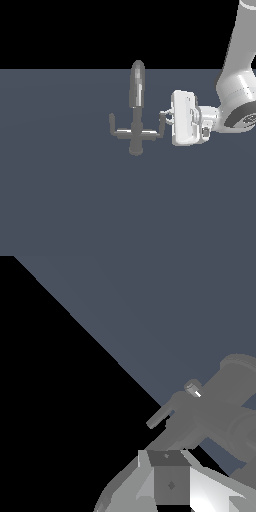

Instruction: Turn on the faucet by rotating a designated handle.

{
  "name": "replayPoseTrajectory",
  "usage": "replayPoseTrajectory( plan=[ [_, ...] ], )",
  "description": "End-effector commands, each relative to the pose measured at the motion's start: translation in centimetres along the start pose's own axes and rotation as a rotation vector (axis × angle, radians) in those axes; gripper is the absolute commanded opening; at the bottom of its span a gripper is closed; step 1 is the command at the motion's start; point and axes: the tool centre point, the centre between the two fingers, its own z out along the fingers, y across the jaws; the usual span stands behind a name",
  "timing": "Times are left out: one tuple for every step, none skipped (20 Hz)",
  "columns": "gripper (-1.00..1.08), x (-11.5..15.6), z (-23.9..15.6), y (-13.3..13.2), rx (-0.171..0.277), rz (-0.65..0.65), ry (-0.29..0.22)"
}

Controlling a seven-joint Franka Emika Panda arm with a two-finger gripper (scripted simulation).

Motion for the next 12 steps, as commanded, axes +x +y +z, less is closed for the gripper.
replayPoseTrajectory(
  plan=[
    [-1.0,0.37,0.19,0.15,0.014,0.006,-0.006],
    [-1.0,0.44,0.24,0.19,0.016,0.007,-0.007],
    [-1.0,0.48,0.28,0.2,0.016,0.007,-0.007],
    [-1.0,0.48,0.28,0.2,0.016,0.007,-0.007],
    [-1.0,0.48,0.28,0.2,0.016,0.007,-0.007],
    [-1.0,0.48,0.28,0.2,0.016,0.007,-0.007],
    [-1.0,0.48,0.28,0.2,0.016,0.007,-0.007],
    [-1.0,0.48,0.29,0.22,0.016,0.008,-0.007],
    [-1.0,0.25,0.31,0.33,0.016,0.008,-0.007],
    [-1.0,0.02,0.32,0.44,0.016,0.008,-0.007],
    [-1.0,-0.21,0.33,0.55,0.016,0.008,-0.007],
    [-1.0,-0.44,0.35,0.66,0.016,0.008,-0.007]
  ],
)
